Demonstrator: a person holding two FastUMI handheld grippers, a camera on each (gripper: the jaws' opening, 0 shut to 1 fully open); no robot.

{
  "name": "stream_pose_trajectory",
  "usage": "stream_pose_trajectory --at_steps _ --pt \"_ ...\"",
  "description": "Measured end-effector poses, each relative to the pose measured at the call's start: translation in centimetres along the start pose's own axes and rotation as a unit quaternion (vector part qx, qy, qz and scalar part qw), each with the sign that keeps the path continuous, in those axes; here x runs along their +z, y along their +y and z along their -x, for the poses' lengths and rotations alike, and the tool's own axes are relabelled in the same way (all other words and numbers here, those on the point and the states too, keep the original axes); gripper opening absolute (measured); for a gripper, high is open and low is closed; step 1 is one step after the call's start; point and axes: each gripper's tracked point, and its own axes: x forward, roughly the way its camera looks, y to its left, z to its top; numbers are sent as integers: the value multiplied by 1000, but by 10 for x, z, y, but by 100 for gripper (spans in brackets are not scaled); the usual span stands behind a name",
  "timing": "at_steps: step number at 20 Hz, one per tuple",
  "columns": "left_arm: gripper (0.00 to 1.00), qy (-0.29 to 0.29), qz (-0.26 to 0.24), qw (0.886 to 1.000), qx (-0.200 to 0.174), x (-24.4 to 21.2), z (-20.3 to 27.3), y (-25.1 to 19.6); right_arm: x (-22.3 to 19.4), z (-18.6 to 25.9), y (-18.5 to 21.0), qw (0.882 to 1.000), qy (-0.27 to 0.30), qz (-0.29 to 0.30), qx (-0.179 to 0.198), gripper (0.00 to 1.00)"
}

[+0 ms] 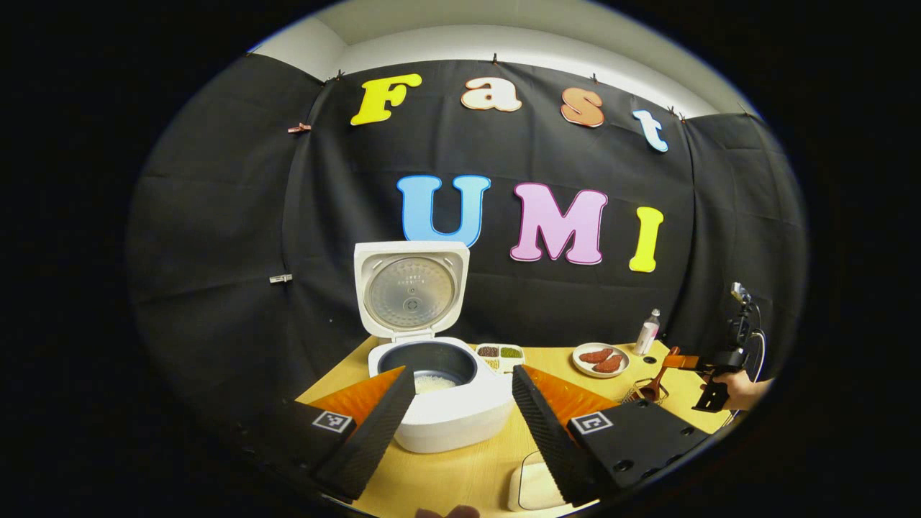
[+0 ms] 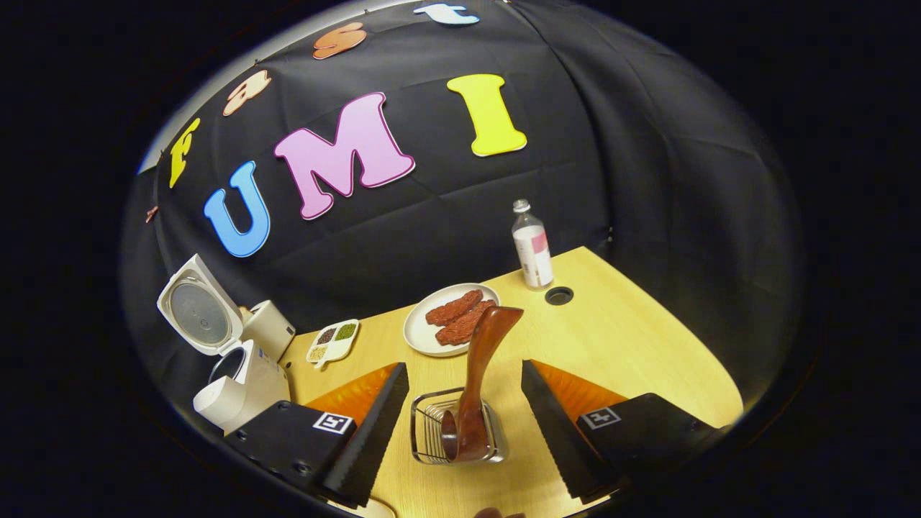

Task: Close the left gripper, press the button to open the rice cooker; take a wooden spoon from the chopstick holder with the right hand, scoop a spoonful of rice and pour it into the rice cooker, then put the wooden spoon back into the chopstick holder.

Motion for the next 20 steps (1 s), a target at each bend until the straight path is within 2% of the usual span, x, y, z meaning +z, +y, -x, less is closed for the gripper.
stream_pose_trajectory --at_steps 3,6,11,13,17,20 --pt "95 -31 3 1000 4 35 -7 5 20 42 12 1000 -16 19 3 98" --pt "95 -74 -6 997 27 83 -23 27 37 94 36 999 -39 28 27 98" --pt "95 -111 -19 993 44 148 -66 53 39 167 58 994 -58 80 41 98" --pt "94 -130 -27 990 54 177 -81 65 39 188 61 993 -70 84 33 98" --pt "95 -148 -22 988 42 207 -126 64 29 221 78 994 -77 71 33 98" --pt "95 -138 -53 987 55 203 -169 74 22 239 83 994 -78 72 26 99"
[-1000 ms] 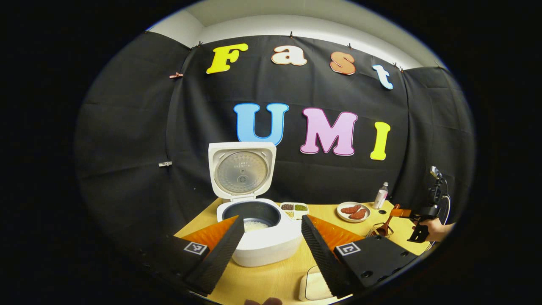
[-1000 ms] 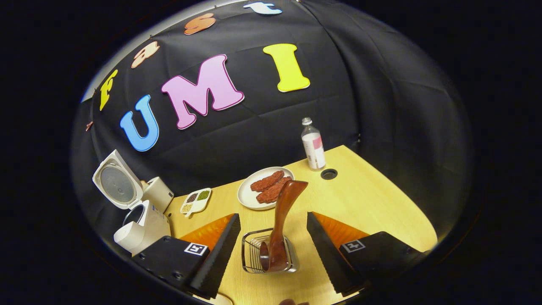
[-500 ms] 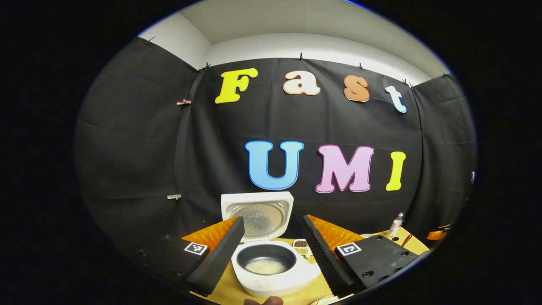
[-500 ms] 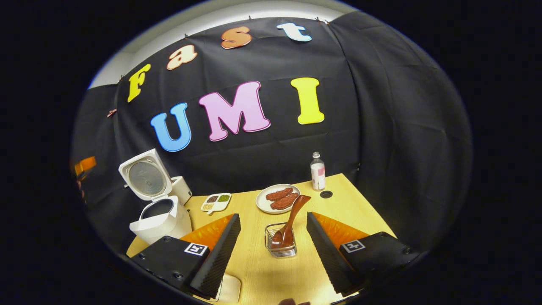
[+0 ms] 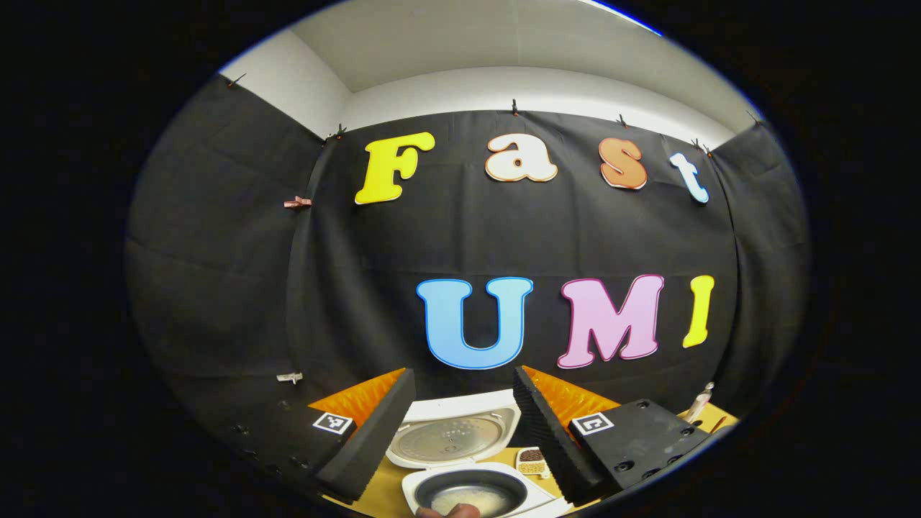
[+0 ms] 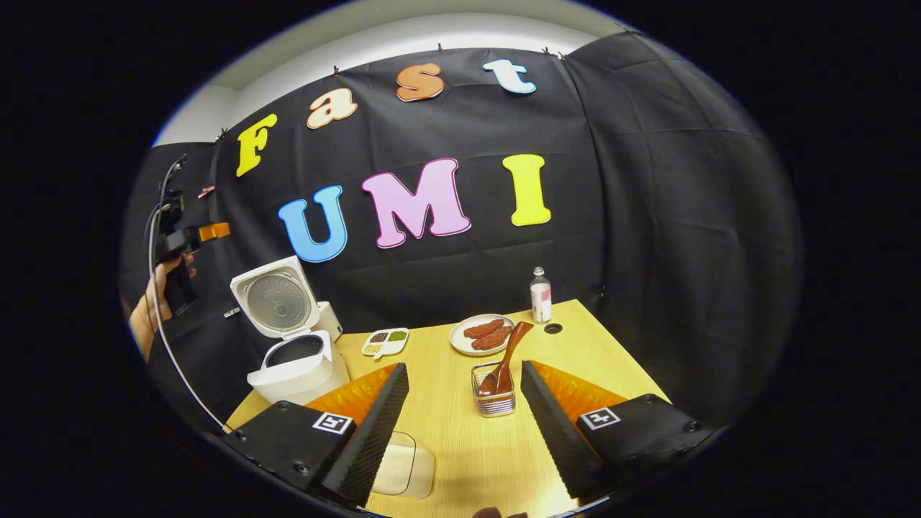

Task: Close the left gripper, press the button to open the rice cooker; take a wooden spoon from the chopstick holder with the right hand, scoop a spoonful of rice and pour it into the rice cooker, then put the wooden spoon back into the chopstick holder.

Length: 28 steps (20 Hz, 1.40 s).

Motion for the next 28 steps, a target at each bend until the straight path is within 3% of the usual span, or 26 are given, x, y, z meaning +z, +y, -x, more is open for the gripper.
stream_pose_trajectory --at_steps 7,13,14,15,21,28 --pt "94 59 -4 998 27 -63 -96 16 4 37 5 1000 -4 3 -24 98" --pt "94 86 -33 995 41 -85 -149 27 1 54 -4 999 2 8 -47 99" --pt "98 95 -33 994 44 -93 -155 29 0 55 -5 999 4 6 -50 99" --pt "94 105 -33 993 47 -102 -160 32 -1 57 -5 999 4 4 -51 99" --pt "99 146 29 987 56 -127 -146 29 1 53 -5 999 4 -6 -51 99" --pt "99 151 28 986 66 -139 -78 1 1 57 -5 999 -5 -26 -35 98"
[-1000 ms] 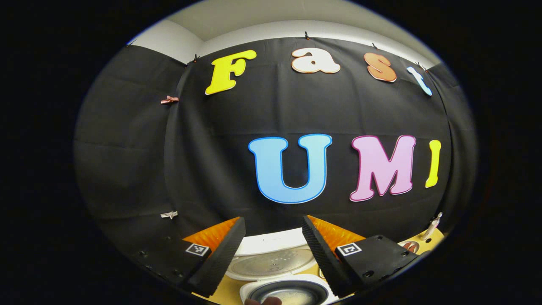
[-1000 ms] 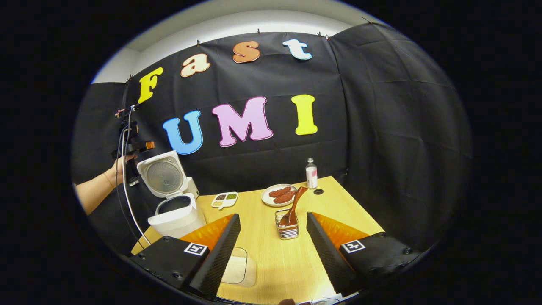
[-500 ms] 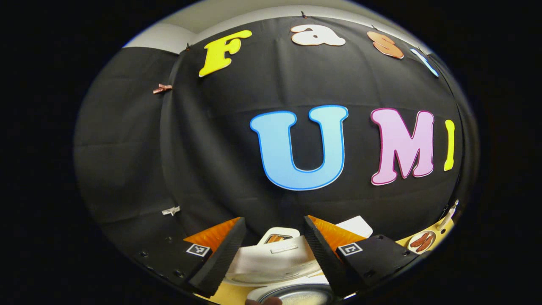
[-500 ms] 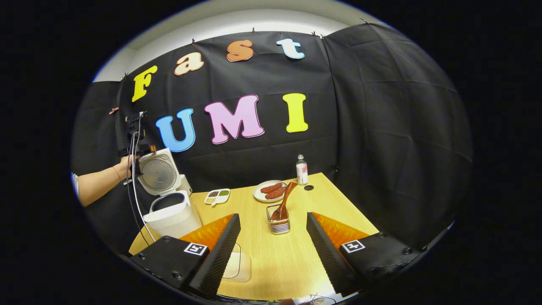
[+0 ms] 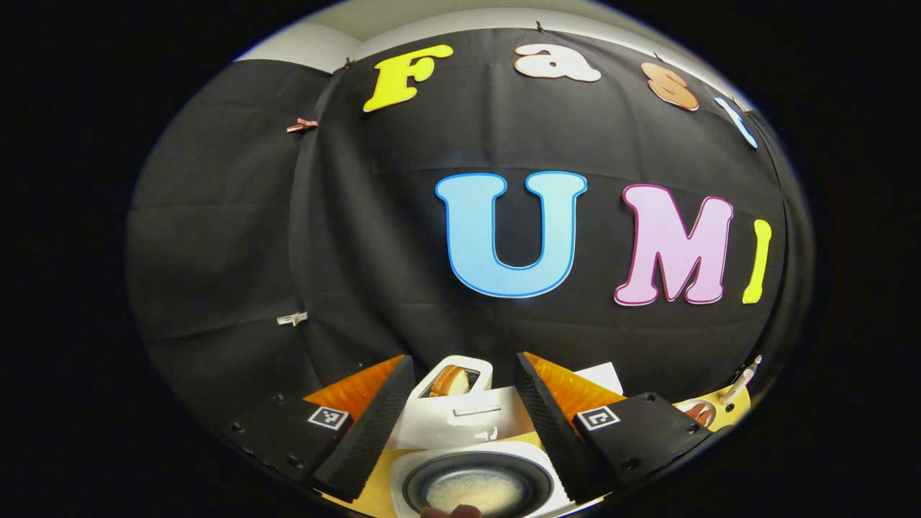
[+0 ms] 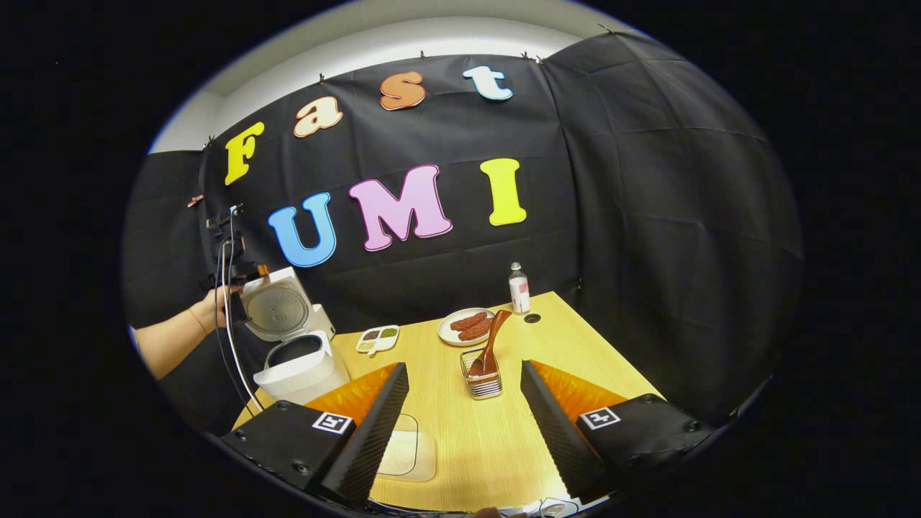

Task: Close the left gripper, press the button to open the rice cooker; take a wooden spoon from the chopstick holder with the right hand, scoop a spoonful of rice and pour it into the rice cooker, then put the wooden spoon back into the chopstick holder.

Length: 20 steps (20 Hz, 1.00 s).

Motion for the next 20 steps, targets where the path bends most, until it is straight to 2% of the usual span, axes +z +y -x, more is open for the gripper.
stream_pose_trajectory --at_steps 8,12,15,20 --pt "100 42 12 999 3 -63 58 -18 4 4 -11 1000 -5 14 8 98" --pt "100 100 26 995 -12 -114 70 -35 -2 4 -11 1000 2 17 15 99" --pt "99 112 7 994 -9 -137 71 -42 -9 4 -13 999 12 29 16 98" --pt "100 147 9 989 4 -173 82 -51 -13 4 -16 999 18 25 13 99"
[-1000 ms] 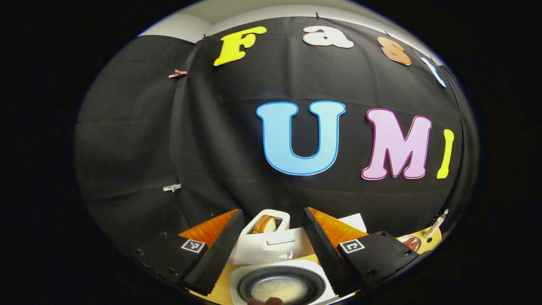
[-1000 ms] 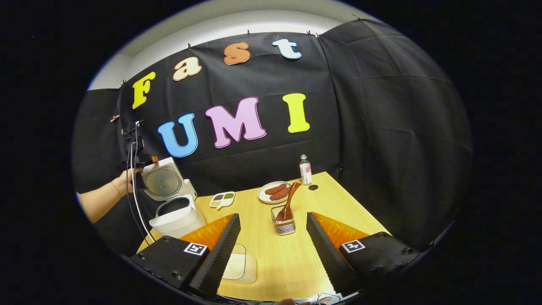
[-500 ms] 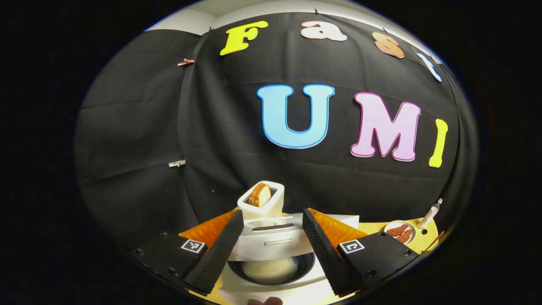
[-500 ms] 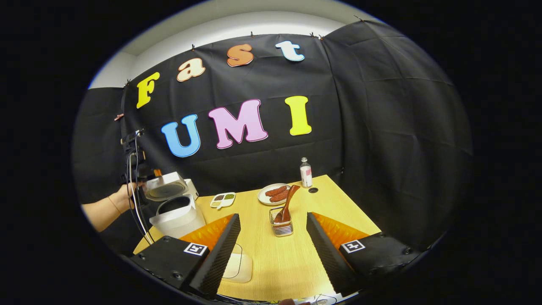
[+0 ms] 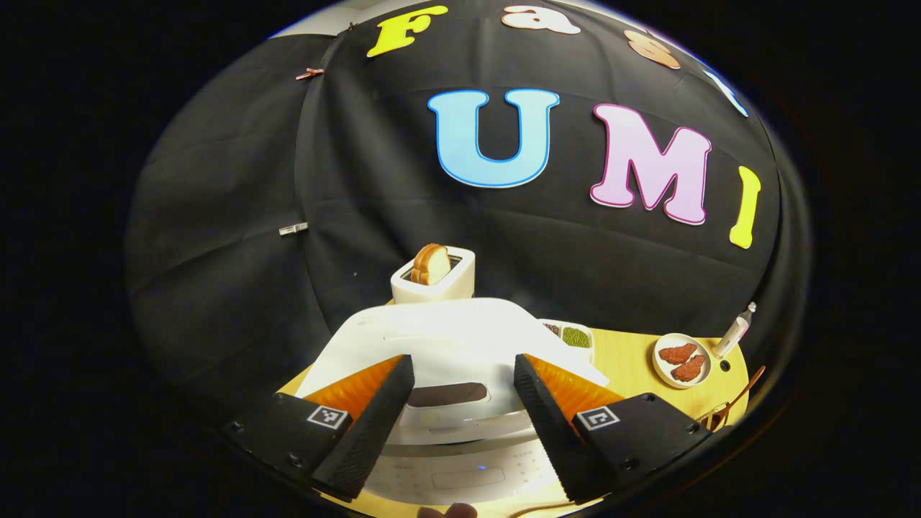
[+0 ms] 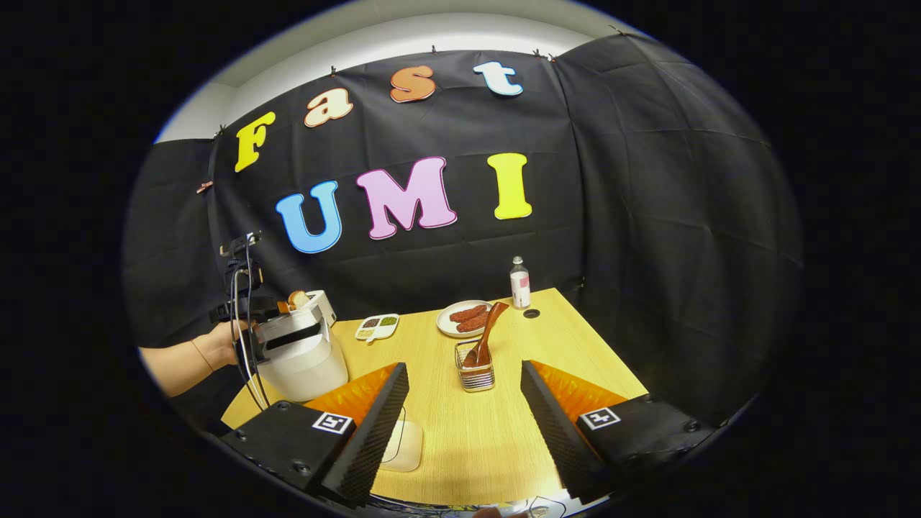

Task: Close the left gripper, press the button to open the rice cooker; take a wooden spoon from the chopstick holder with the right hand, scoop a spoonful of rice and pour it into the rice cooker, then put the wooden spoon back into the chopstick holder.

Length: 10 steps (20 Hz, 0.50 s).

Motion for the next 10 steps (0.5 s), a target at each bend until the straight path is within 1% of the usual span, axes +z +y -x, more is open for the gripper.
stream_pose_trajectory --at_steps 3,6,8,10 --pt "100 9 -8 1000 7 -13 -1 1 1 -1 0 1000 2 3 1 99" --pt "100 18 -3 1000 12 -29 0 3 4 -3 1 1000 -2 -1 3 99" --pt "100 31 -13 999 15 -44 -1 4 3 -3 3 1000 -1 0 5 98" --pt "100 33 -8 999 19 -50 1 6 3 -4 5 1000 0 0 8 98"
